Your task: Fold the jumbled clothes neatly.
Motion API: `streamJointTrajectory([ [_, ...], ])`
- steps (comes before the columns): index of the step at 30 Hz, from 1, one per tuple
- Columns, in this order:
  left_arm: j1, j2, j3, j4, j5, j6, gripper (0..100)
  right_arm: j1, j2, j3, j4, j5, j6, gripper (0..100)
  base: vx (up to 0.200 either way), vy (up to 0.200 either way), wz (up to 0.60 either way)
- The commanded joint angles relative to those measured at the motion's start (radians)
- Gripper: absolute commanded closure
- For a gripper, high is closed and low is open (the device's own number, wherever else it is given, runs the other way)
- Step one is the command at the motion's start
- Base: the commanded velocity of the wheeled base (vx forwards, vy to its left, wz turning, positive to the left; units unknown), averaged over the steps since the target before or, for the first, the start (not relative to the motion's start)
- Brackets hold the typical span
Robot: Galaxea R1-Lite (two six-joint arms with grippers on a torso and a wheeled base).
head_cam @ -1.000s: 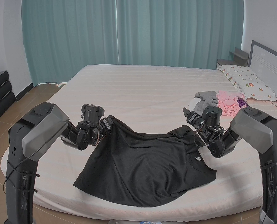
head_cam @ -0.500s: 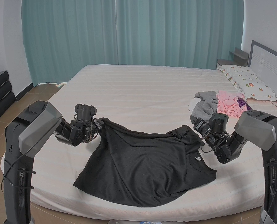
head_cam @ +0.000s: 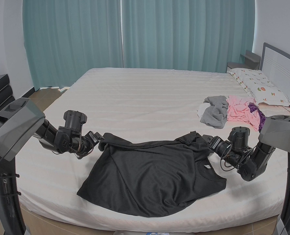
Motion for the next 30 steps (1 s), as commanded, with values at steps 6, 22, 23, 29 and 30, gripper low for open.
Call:
streamJointTrajectory([
  [6,0.005,-0.18,0.175,-0.011,-0.06,-0.055,0,0.052,-0.029,-0.015,0.019,0.007,0.042,0,0.0,0.0,0.0],
  [22,-0.032,-0.209,0.467,-0.364,-0.019,-0.266,0,0.097,0.144,-0.508,0.49,0.002,0.111,0,0.0,0.0,0.0],
  [23,-0.032,-0.208,0.474,-0.379,-0.019,-0.266,0,0.097,0.156,-0.54,0.52,-0.001,0.111,0,0.0,0.0,0.0],
  [29,-0.025,-0.203,0.492,-0.422,-0.019,-0.271,0,0.092,0.222,-0.704,0.674,-0.007,0.113,0,0.0,0.0,0.0],
  [30,-0.025,-0.203,0.492,-0.422,-0.019,-0.271,0,0.09,0.224,-0.709,0.678,-0.007,0.113,0,0.0,0.0,0.0],
])
